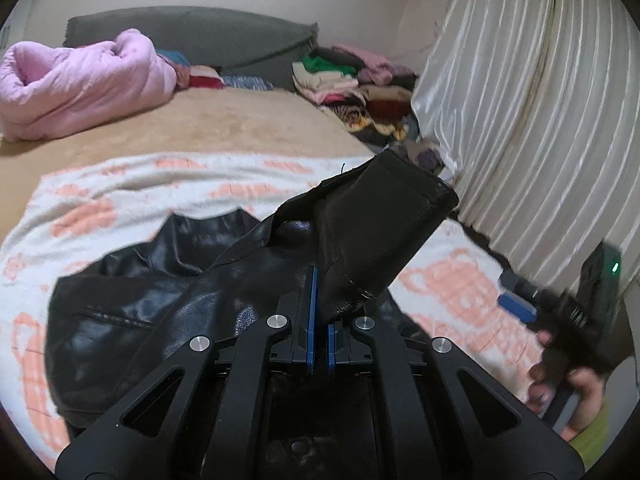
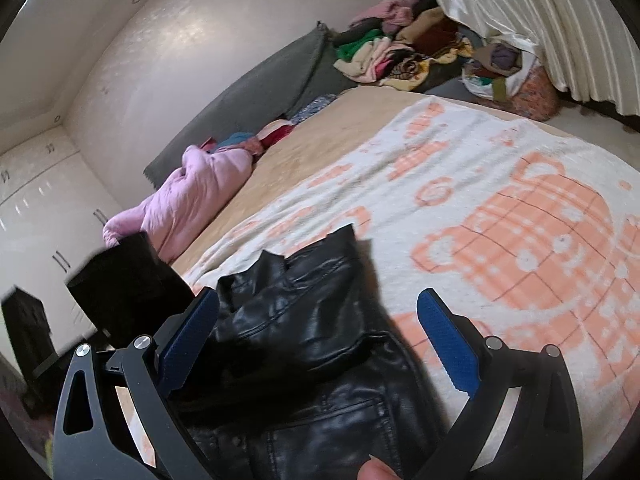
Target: Fold large clothes
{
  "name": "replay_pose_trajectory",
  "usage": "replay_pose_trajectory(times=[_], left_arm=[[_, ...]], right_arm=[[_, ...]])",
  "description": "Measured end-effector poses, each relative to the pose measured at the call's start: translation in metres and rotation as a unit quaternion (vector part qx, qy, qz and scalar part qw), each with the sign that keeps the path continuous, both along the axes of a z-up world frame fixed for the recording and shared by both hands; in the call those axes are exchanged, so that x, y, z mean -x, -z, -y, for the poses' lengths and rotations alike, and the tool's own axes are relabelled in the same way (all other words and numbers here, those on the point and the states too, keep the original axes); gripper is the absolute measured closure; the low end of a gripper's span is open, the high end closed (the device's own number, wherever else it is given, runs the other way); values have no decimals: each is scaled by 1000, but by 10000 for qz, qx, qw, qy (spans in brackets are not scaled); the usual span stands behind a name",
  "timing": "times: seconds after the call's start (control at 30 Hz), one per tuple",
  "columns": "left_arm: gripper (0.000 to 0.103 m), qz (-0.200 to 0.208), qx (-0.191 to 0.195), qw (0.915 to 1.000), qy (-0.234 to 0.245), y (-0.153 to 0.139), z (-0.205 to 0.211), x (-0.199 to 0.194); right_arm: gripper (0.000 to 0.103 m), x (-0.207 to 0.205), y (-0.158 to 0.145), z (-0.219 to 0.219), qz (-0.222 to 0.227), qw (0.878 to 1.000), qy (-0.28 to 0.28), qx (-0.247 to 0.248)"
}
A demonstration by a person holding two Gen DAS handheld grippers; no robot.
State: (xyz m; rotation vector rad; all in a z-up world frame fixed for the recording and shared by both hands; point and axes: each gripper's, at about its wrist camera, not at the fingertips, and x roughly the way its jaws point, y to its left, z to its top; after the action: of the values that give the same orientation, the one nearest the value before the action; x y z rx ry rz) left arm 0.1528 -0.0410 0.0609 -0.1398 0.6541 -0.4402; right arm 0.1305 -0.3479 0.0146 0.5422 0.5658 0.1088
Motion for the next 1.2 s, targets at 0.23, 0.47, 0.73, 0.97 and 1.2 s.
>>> replay_pose_trajectory(times=[0.23,0.47,0.73,0.97,1.2], left_arm=[[72,-435,-339,9984,127,48,21,-6],[35,-847,-953,9911,373,86,33,5],[17,-961,-658,9927,325,75,-12,33],[11,-730,-390,9906,-1087,41,-117,28],[11,-885,94,9715,-2198,34,-204,20]], right_arm=[[4,-4,10,0,-136,9999,-24,10],[4,-18,23,-17,-371,9985,-399,-72],[4,-60,65,-63,-1172,9872,-1069,-190],[53,-76,84,-95,-1506,9826,-1074,139],[86,-73,15,-120,-295,9843,-1469,934]])
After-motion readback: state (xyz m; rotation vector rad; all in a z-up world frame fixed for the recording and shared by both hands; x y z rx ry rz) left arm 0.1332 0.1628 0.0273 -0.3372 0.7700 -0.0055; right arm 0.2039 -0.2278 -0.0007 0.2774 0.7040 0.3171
